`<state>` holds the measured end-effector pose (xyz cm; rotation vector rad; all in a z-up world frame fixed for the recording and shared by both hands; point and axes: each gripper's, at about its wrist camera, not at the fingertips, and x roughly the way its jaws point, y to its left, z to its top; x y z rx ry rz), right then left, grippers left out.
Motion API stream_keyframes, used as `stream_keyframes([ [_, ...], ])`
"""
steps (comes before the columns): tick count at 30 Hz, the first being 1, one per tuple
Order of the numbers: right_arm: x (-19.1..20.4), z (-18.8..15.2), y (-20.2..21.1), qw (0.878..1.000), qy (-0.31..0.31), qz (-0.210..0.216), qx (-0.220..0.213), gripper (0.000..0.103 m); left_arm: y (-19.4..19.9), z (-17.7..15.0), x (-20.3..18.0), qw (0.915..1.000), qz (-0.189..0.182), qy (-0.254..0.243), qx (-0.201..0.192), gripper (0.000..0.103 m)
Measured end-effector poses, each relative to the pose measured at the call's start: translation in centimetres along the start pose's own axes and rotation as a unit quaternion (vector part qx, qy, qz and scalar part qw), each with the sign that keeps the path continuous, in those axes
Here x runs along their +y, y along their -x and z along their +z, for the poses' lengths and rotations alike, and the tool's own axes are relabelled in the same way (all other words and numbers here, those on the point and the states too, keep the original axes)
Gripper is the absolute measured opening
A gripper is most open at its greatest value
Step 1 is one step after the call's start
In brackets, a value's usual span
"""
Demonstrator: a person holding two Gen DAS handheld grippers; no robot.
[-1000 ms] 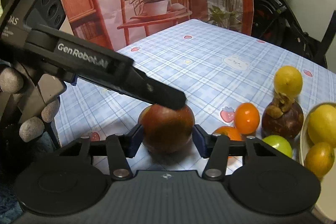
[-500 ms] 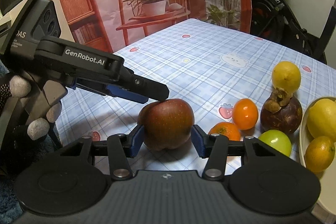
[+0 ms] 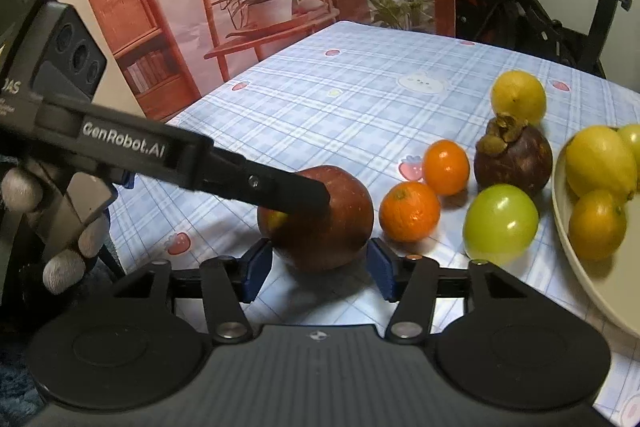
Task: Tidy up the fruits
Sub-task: 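Close the left gripper around the red apple, then carry the red apple onto the beige plate and open the left gripper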
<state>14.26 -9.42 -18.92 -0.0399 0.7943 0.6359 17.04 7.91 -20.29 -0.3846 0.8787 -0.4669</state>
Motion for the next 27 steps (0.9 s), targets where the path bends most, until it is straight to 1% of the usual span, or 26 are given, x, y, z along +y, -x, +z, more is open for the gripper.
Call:
stream_keyframes([
  [4, 0.4, -0.1, -0.2, 1.0, 0.011, -0.001, 0.0, 0.062, -0.1, -0.2, -0.4, 0.9998, 0.007, -0.017, 0.002, 0.062],
  [8, 0.8, -0.2, -0.6, 1.0, 0.02, -0.002, 0.0, 0.066, 0.2, -0.4, -0.7, 0.9995, 0.011, -0.029, 0.004, 0.062],
  [11, 0.8, -0.3, -0.8, 1.0, 0.02, -0.002, -0.003, 0.068, 0.3, -0.5, -0.7, 0.9995, 0.011, -0.03, 0.004, 0.061],
  [17, 1.0, -0.4, -0.5, 1.0, 0.021, -0.008, -0.011, 0.069, 0.8, -0.7, -0.8, 0.9995, 0.016, -0.029, -0.001, 0.062],
  [23, 1.1, 0.5, 1.0, 0.999, 0.022, -0.011, -0.046, 0.068, 2.1, 0.7, -2.1, 0.9988, 0.02, -0.038, -0.022, 0.062],
  [27, 0.5, 2.2, 3.1, 0.997, 0.014, -0.024, -0.078, 0.068, 2.5, 2.9, -4.6, 0.9972, 0.017, -0.058, -0.045, 0.062],
])
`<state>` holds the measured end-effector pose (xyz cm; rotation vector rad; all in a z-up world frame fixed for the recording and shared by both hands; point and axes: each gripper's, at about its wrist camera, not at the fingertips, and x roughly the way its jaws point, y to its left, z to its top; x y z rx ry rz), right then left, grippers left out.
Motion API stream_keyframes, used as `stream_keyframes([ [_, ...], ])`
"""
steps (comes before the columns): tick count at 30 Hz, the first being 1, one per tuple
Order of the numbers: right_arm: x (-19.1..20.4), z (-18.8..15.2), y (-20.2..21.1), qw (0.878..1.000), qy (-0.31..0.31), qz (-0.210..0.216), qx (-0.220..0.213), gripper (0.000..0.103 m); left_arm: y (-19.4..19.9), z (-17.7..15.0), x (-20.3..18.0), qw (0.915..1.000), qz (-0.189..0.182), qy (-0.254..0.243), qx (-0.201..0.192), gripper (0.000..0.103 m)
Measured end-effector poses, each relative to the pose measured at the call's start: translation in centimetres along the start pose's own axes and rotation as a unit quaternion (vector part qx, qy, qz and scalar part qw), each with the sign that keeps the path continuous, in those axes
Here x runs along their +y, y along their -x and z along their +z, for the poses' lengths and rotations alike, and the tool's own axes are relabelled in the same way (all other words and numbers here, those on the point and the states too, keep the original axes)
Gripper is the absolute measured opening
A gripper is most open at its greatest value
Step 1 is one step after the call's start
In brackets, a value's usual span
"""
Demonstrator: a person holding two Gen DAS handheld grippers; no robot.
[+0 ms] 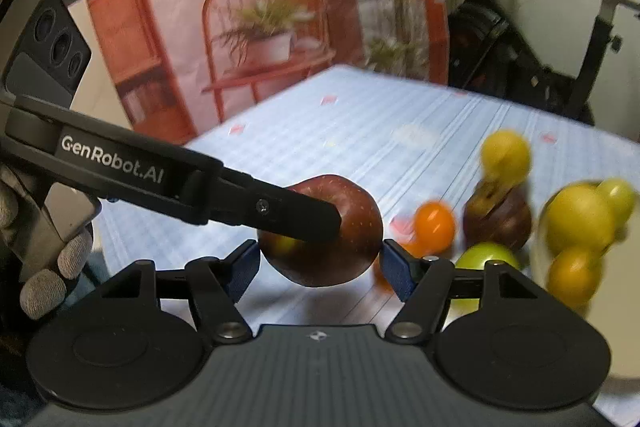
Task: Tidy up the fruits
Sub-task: 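Carry the red apple onto the beige plate and open the left gripper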
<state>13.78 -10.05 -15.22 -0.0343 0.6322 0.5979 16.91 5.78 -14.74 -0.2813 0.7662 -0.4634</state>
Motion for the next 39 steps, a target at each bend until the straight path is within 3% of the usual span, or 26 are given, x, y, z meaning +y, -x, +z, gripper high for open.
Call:
stream_keyframes([
  [9, -4.9, 4.7, 5.3, 0.995, -0.006, -0.075, -0.069, 0.068, -2.9, 6.5, -6.7, 0.9962, -0.055, -0.059, -0.033, 0.061],
  [16, -10.4, 6.0, 8.1, 0.988, -0.005, -0.13, -0.08, 0.068, -8.5, 9.4, -11.9, 0.9904, -0.101, -0.094, -0.014, 0.061],
  [23, -16.5, 4.2, 8.5, 0.986, -0.042, -0.15, -0.063, 0.068, -15.1, 9.1, -14.8, 0.9874, -0.104, -0.116, 0.03, 0.061],
  [28, -20.4, 2.0, 7.9, 0.984, -0.09, -0.146, -0.047, 0.068, -19.3, 8.6, -14.9, 0.9868, -0.101, -0.108, 0.067, 0.061],
  [39, -23.5, -0.9, 5.3, 0.982, -0.13, -0.139, -0.009, 0.068, -23.5, 7.0, -13.0, 0.9859, -0.076, -0.094, 0.116, 0.061],
])
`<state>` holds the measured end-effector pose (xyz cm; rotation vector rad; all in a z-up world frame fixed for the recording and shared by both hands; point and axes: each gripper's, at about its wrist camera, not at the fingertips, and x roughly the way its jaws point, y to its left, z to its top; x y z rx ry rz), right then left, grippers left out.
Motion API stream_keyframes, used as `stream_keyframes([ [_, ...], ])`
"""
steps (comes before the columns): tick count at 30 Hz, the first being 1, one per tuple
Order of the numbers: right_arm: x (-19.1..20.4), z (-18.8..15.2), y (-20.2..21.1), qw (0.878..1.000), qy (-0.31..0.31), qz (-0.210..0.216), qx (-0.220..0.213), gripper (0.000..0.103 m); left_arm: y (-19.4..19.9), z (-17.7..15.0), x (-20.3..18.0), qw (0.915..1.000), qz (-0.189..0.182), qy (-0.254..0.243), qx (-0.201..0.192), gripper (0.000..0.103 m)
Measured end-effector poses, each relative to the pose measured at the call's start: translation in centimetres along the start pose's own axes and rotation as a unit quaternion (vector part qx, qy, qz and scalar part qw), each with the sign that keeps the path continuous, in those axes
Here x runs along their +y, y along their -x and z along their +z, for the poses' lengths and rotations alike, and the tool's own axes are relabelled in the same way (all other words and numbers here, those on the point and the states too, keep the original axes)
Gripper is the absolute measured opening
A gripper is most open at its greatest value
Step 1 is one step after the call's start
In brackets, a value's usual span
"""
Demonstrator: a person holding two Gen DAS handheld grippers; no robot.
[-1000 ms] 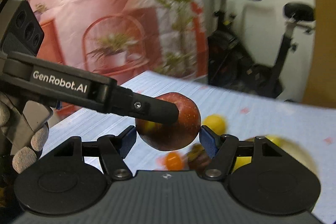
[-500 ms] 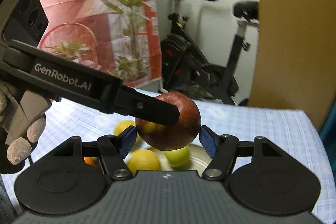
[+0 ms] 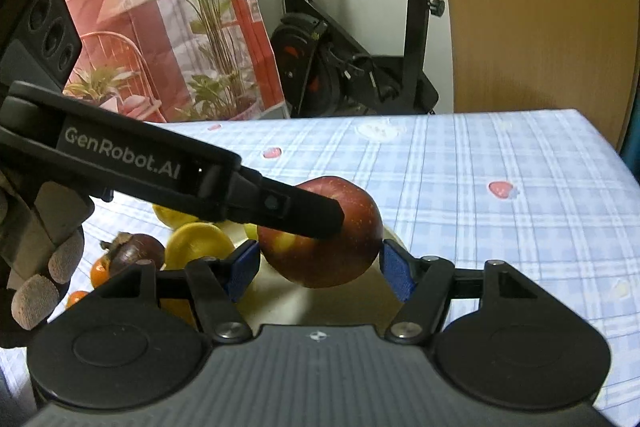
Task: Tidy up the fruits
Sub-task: 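Carry the red apple onto the beige plate and open the left gripper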
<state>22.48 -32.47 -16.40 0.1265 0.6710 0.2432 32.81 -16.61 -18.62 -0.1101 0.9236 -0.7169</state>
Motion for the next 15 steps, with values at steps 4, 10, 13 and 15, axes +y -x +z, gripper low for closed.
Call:
stream_keyframes([
  [4, 0.1, 0.0, -0.9, 1.0, 0.003, -0.009, 0.008, 0.068, -0.7, 0.0, 0.5, 1.0, 0.008, 0.003, 0.004, 0.061],
  [10, 0.4, -0.1, -1.6, 0.999, 0.007, -0.032, 0.012, 0.068, -1.4, 0.1, -0.1, 0.9998, 0.015, -0.006, 0.007, 0.059],
  [13, 0.1, -0.1, -1.5, 0.999, -0.01, -0.035, 0.014, 0.067, -1.3, 0.0, -0.2, 0.9998, 0.019, -0.002, 0.006, 0.058],
  [15, 0.2, -0.1, -1.1, 0.999, -0.015, -0.038, 0.014, 0.067, -0.9, 0.0, 0.0, 0.9998, 0.019, 0.003, 0.001, 0.058],
])
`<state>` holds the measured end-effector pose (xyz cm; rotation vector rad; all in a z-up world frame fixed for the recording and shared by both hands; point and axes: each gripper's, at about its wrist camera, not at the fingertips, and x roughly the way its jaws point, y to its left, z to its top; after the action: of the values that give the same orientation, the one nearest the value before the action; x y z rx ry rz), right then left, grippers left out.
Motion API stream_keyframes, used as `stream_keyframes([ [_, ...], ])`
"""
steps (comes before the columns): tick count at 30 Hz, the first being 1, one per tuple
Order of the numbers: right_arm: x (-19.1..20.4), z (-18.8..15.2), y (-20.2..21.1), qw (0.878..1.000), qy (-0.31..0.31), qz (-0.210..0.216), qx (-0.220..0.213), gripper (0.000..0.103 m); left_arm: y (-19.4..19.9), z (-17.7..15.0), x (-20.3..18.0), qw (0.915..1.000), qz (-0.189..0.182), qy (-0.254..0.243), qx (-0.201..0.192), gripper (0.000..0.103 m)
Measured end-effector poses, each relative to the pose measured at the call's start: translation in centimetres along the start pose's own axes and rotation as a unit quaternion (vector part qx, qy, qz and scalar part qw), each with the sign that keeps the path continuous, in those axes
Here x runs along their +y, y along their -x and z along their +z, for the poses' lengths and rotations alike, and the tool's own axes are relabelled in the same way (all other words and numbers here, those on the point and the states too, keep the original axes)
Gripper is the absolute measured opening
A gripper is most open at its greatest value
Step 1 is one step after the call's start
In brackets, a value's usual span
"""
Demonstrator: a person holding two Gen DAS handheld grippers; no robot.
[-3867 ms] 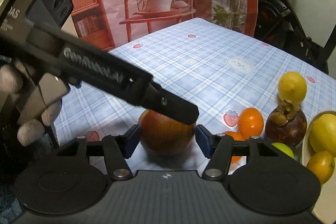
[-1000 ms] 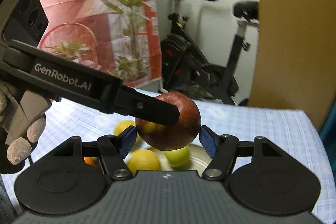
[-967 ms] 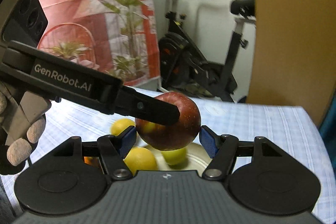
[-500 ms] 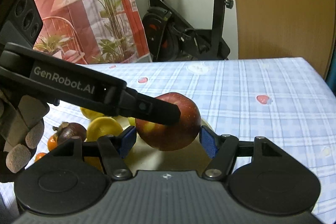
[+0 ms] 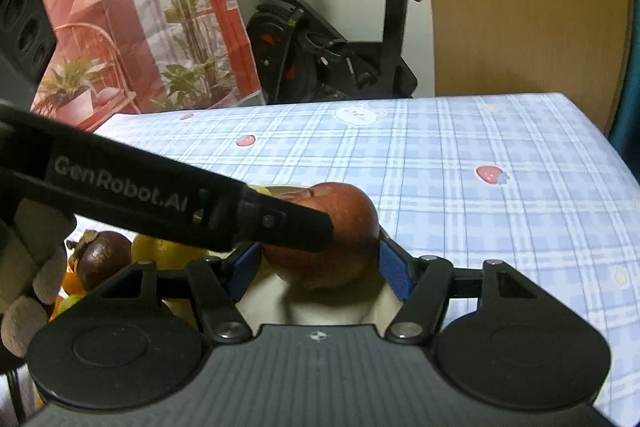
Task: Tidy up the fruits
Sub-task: 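Carry the red apple onto the beige plate and open the left gripper, then move the left gripper to the small tangerine on the table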
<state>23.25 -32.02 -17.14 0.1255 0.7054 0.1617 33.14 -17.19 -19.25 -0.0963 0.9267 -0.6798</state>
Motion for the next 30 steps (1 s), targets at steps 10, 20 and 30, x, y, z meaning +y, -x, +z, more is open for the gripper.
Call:
stream_keyframes([
  [10, 1.1, -0.4, 2.7, 1.0, -0.017, 0.005, -0.016, 0.067, 5.2, -0.3, 1.0, 0.9991, 0.001, 0.011, -0.041, 0.058],
  [20, 4.9, -1.9, 6.2, 0.997, -0.039, 0.04, -0.049, 0.066, 12.6, -3.3, 2.6, 0.9937, 0.085, 0.001, -0.072, 0.058],
  [30, 9.4, -4.9, 7.4, 0.997, -0.006, 0.06, -0.042, 0.061, 17.8, -8.7, 3.2, 0.9836, 0.142, 0.003, -0.112, 0.058],
])
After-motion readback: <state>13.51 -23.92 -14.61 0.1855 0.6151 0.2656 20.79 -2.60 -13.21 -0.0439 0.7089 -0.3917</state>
